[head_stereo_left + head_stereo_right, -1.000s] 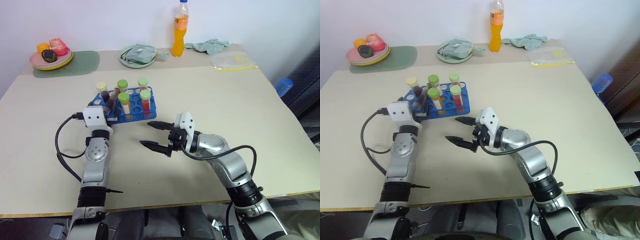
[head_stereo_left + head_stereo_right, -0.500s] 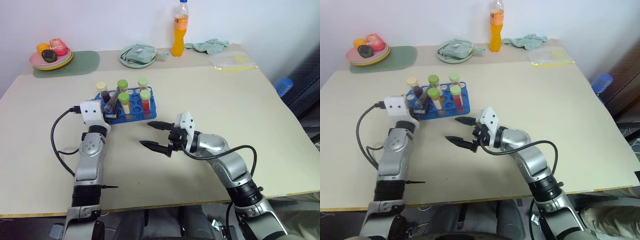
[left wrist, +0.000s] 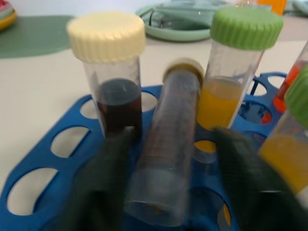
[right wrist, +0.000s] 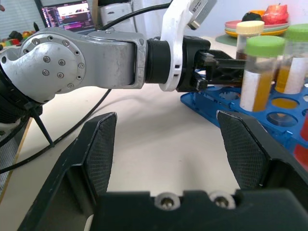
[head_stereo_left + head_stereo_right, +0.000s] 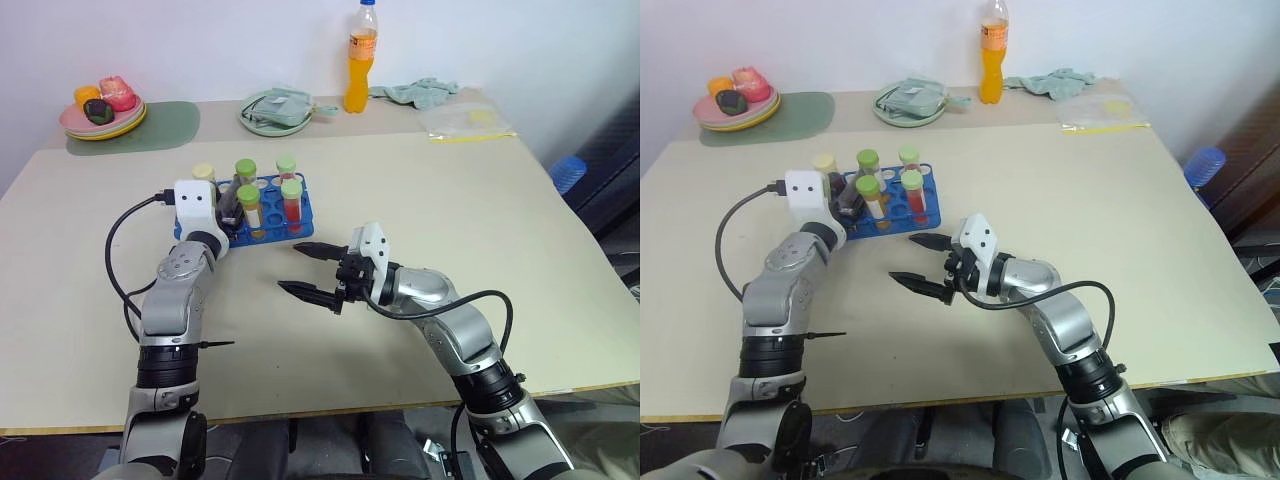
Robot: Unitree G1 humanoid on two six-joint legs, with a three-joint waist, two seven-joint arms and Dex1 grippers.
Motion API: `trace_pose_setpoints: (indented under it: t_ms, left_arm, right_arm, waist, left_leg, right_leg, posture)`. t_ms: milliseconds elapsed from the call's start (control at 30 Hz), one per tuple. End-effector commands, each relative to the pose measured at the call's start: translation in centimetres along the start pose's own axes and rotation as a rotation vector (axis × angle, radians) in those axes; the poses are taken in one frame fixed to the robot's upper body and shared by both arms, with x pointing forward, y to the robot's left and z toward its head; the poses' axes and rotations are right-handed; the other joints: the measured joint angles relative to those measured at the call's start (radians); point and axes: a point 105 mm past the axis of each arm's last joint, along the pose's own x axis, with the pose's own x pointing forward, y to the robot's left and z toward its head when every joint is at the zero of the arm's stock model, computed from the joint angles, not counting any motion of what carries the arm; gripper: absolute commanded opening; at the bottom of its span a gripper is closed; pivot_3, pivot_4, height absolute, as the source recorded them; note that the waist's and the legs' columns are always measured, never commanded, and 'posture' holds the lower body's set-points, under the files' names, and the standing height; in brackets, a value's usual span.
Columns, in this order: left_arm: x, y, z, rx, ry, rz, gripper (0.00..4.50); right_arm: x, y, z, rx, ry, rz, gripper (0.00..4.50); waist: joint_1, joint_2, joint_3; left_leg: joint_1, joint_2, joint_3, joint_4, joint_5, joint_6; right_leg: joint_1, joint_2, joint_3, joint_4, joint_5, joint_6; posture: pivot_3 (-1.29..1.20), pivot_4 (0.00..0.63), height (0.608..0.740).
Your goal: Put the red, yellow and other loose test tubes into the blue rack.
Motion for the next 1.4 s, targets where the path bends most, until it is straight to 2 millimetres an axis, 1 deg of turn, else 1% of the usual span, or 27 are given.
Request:
trace_pose_setpoints:
  t_ms: [33,300,433,633,867,933,1033,1100,1167,1267,1333,1400]
  left_arm:
    - [0.0,-0.8,1.1,0.014,-0.014,-0.041,2.13]
    - [-0.1,-0.8,1.0,0.002,0.019,-0.04,2.13]
    - [-0.1,-0.6,1.1,0.009,0.022,-0.029,0.95]
    - [0.0,-0.4,1.3,0.026,0.016,-0.015,0.96]
    - [-0.1,-0.7,4.0,0.051,-0.152,0.01,0.96]
    - [-0.3,-0.9,5.3,0.045,-0.231,0.021,0.96]
    - [-0.7,-1.2,6.3,0.049,-0.3,0.031,0.96]
    - [-1.3,-1.0,7.1,0.047,-0.345,0.045,0.96]
    - [-2.4,-0.5,8.5,0.038,-0.406,0.07,0.96]
    - [-4.2,0.2,9.8,0.036,-0.451,0.08,0.96]
    - [-6.0,0.9,10.2,0.063,-0.465,0.087,0.96]
    - [-7.6,2.0,9.8,0.086,-0.442,0.113,0.96]
  right_arm:
    - [0.0,-0.1,1.3,-0.033,-0.044,-0.006,3.66]
    - [0.2,-0.2,1.3,-0.029,-0.05,-0.004,3.66]
    - [0.3,-0.1,1.3,-0.026,-0.052,-0.001,3.66]
    - [0.3,-0.2,1.4,-0.026,-0.054,-0.003,3.66]
    - [0.4,-0.2,1.4,-0.022,-0.056,-0.004,3.66]
    - [0.4,-0.2,1.4,-0.02,-0.057,-0.004,3.66]
    - [0.4,-0.2,1.4,-0.018,-0.058,-0.001,3.66]
    - [0.4,-0.2,1.4,-0.019,-0.058,0.002,3.66]
    - [0.3,-0.1,1.5,-0.021,-0.058,0.004,3.66]
    - [0.2,-0.1,1.5,-0.02,-0.056,0.003,3.66]
    - [0.1,-0.1,1.4,-0.018,-0.055,0.004,3.66]
    - [0.1,0.0,1.4,-0.012,-0.054,0.01,3.66]
  waist:
    - [0.0,0.0,0.0]
    - [0.0,0.0,0.0]
    - [0.0,0.0,0.0]
    - [0.0,0.0,0.0]
    - [0.001,0.0,0.0]
    - [0.001,0.0,0.0]
    - [0.002,0.0,0.0]
    - [0.002,0.0,0.0]
    - [0.001,0.0,0.0]
    - [-0.003,0.0,0.0]
    - [-0.004,0.0,0.0]
    - [-0.005,0.0,0.0]
  left_leg:
    - [0.0,0.0,0.0,0.0,0.0,0.0]
    - [0.0,0.0,0.0,0.0,0.0,0.0]
    - [0.0,0.0,0.0,0.0,0.0,0.0]
    - [0.0,0.0,0.0,0.0,0.0,0.0]
    - [0.0,0.0,0.0,0.0,0.0,0.0]
    - [0.0,0.0,0.0,0.0,0.0,0.0]
    - [0.0,0.0,0.0,0.0,0.0,0.0]
    - [0.0,0.0,0.0,0.0,0.0,0.0]
    - [0.0,0.0,0.0,0.0,0.0,0.0]
    - [0.0,0.0,0.0,-0.001,0.0,0.0]
    - [0.0,0.0,0.0,-0.001,0.0,0.0]
    - [0.0,0.001,0.0,-0.001,0.0,0.0]
  right_leg:
    - [0.0,0.0,0.0,0.0,0.0,0.0]
    - [0.0,0.0,0.0,0.0,0.0,0.0]
    - [0.0,0.0,0.0,0.0,0.0,0.0]
    - [0.0,0.0,0.0,0.0,0.0,0.0]
    - [0.0,0.0,0.0,0.0,0.0,0.0]
    - [0.0,0.0,0.0,0.0,0.0,0.0]
    - [0.0,0.0,0.0,0.0,0.0,0.0]
    - [0.0,0.0,0.0,0.0,0.0,0.0]
    - [0.0,0.0,0.0,0.0,0.0,0.0]
    - [0.0,0.0,0.0,0.0,0.0,0.0]
    - [-0.001,0.0,0.0,0.0,0.0,0.0]
    - [-0.001,0.0,0.001,0.0,0.0,0.0]
  posture:
    - [0.0,0.15,0.74]
    - [0.0,0.15,0.74]
    - [0.0,0.15,0.74]
    - [0.0,0.15,0.74]
    - [0.0,0.15,0.74]
    - [0.0,0.15,0.74]
    - [0.0,0.15,0.74]
    - [0.0,0.15,0.74]
    - [0.0,0.15,0.74]
    - [0.0,0.15,0.74]
    - [0.0,0.15,0.74]
    - [0.0,0.15,0.74]
